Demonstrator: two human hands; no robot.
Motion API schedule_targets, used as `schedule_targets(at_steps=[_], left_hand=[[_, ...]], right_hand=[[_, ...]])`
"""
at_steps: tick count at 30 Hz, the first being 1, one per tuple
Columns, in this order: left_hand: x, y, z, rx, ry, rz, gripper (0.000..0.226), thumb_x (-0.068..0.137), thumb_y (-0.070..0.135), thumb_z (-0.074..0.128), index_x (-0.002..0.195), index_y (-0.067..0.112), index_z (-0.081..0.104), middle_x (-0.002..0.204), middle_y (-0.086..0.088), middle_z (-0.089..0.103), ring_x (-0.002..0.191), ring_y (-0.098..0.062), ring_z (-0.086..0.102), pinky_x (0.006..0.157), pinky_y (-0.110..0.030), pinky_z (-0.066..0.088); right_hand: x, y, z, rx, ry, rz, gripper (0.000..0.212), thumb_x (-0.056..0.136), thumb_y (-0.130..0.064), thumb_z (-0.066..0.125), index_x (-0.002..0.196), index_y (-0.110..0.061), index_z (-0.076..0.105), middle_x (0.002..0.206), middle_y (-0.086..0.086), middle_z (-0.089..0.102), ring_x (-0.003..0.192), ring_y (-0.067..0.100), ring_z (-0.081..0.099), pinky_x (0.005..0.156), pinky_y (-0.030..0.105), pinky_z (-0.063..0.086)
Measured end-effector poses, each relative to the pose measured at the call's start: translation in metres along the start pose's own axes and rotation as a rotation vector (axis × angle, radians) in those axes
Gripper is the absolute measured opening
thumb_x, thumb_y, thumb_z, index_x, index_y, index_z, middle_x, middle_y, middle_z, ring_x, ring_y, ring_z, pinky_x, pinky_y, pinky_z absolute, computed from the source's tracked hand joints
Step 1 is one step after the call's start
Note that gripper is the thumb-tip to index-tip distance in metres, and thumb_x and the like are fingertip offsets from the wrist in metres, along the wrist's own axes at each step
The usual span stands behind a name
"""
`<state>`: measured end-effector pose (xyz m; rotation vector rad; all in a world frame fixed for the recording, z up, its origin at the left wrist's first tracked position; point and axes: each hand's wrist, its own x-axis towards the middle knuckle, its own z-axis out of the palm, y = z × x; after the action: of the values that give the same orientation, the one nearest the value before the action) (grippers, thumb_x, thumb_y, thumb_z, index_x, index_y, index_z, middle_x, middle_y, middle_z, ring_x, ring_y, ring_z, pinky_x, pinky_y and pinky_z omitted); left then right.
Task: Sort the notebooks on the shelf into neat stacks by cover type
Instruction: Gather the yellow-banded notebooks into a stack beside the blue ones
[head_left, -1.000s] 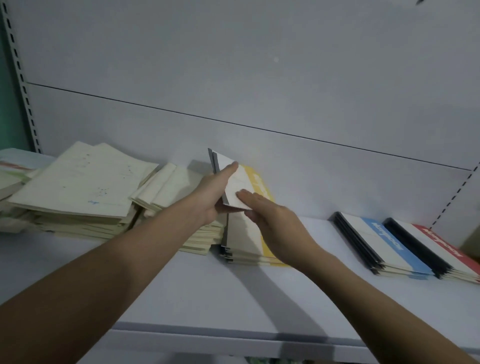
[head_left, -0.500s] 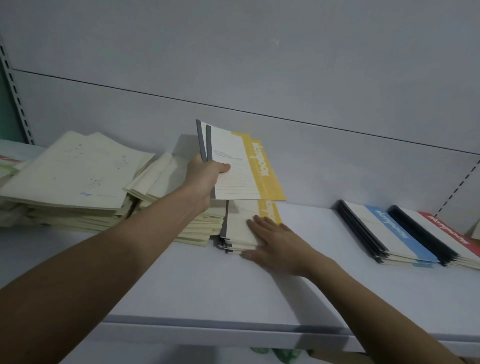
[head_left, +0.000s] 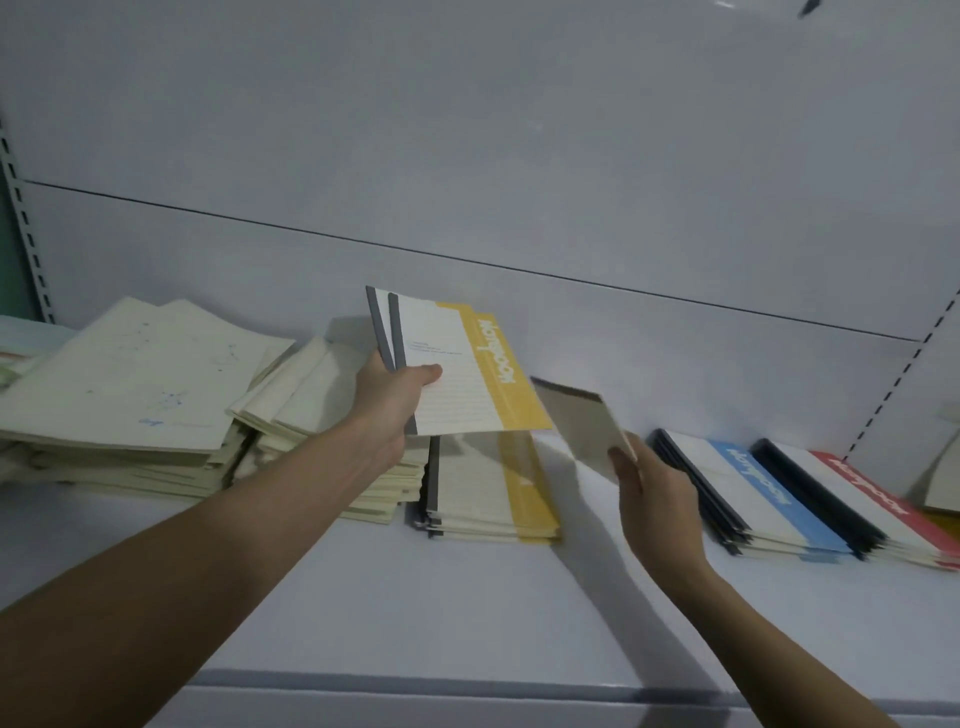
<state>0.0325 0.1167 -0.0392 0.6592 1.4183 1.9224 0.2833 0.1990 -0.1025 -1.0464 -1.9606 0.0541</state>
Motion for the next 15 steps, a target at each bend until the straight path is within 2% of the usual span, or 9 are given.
schedule_targets(at_steps=[3,5,7,9,10,12,13,14,15], left_hand=[[-0.008,-0.015,0.017,0.036,-0.051,-0.061,0.030,0.092,0.008,0.062,0.119,0.019,0.057,0.111,-0.004,0.068,0.098,-0.023,0.066,0.078,-0.038,0.057],[-0.018,-0.023,0.034,0.053,-0.109,-0.131,0.020,0.096,0.024,0.059,0.115,0.022,0.057,0.112,-0.005,0.068,0.100,-0.025,0.066,0.082,-0.040,0.056],[-0.026,-0.029,0.053,0.044,-0.164,-0.201,0.026,0.092,0.042,0.061,0.113,0.027,0.057,0.108,-0.002,0.069,0.097,-0.023,0.067,0.078,-0.039,0.058],[-0.032,-0.039,0.072,0.026,-0.205,-0.263,0.034,0.087,0.038,0.069,0.117,0.025,0.057,0.106,-0.003,0.070,0.091,-0.022,0.068,0.066,-0.033,0.057],[-0.035,-0.044,0.081,0.020,-0.224,-0.289,0.037,0.087,0.026,0.071,0.120,0.021,0.055,0.106,-0.006,0.070,0.088,-0.022,0.068,0.060,-0.031,0.056],[-0.035,-0.057,0.098,0.020,-0.243,-0.330,0.042,0.085,0.004,0.066,0.123,0.013,0.053,0.108,-0.012,0.068,0.085,-0.024,0.066,0.059,-0.031,0.055],[-0.035,-0.065,0.107,0.011,-0.238,-0.336,0.044,0.083,-0.001,0.064,0.124,0.011,0.052,0.110,-0.014,0.068,0.085,-0.026,0.066,0.061,-0.032,0.055],[-0.036,-0.072,0.117,0.005,-0.225,-0.332,0.045,0.082,-0.002,0.063,0.124,0.010,0.051,0.111,-0.015,0.067,0.086,-0.026,0.066,0.061,-0.033,0.055],[-0.037,-0.079,0.128,0.010,-0.208,-0.318,0.045,0.081,-0.001,0.062,0.123,0.009,0.050,0.112,-0.015,0.067,0.087,-0.027,0.066,0.060,-0.032,0.054]], right_hand=[[0.009,-0.007,-0.013,0.031,0.070,0.004,0.031,0.102,-0.022,0.042,0.126,-0.021,0.060,0.079,0.009,0.068,0.066,0.028,0.058,0.060,0.040,0.050],[0.013,-0.014,-0.019,0.003,0.001,-0.099,0.034,0.099,-0.016,0.048,0.129,-0.027,0.060,0.088,0.000,0.071,0.070,0.023,0.061,0.062,0.034,0.048],[0.015,-0.012,-0.023,-0.043,-0.178,-0.225,0.043,0.096,-0.013,0.052,0.132,-0.036,0.057,0.114,-0.006,0.070,0.093,0.022,0.066,0.074,0.031,0.051],[0.014,-0.003,-0.030,0.009,-0.436,-0.286,0.041,0.098,-0.036,0.051,0.138,-0.043,0.047,0.142,-0.014,0.050,0.128,0.011,0.049,0.101,0.030,0.044],[0.013,0.001,-0.036,0.075,-0.565,-0.255,0.046,0.095,-0.050,0.046,0.141,-0.045,0.041,0.149,-0.019,0.038,0.138,0.003,0.035,0.111,0.027,0.033],[0.009,0.014,-0.046,0.221,-0.686,-0.048,0.057,0.091,-0.061,0.037,0.144,-0.043,0.035,0.152,-0.027,0.022,0.142,-0.005,0.015,0.115,0.021,0.014],[0.007,0.022,-0.048,0.271,-0.645,0.080,0.054,0.093,-0.059,0.037,0.143,-0.039,0.038,0.149,-0.027,0.024,0.141,-0.003,0.019,0.113,0.020,0.016],[0.005,0.031,-0.048,0.306,-0.549,0.203,0.046,0.095,-0.056,0.040,0.135,-0.034,0.046,0.142,-0.022,0.037,0.135,0.005,0.034,0.108,0.023,0.027],[0.006,0.039,-0.045,0.327,-0.448,0.315,0.036,0.095,-0.053,0.045,0.121,-0.029,0.053,0.128,-0.013,0.051,0.119,0.013,0.050,0.096,0.027,0.041]])
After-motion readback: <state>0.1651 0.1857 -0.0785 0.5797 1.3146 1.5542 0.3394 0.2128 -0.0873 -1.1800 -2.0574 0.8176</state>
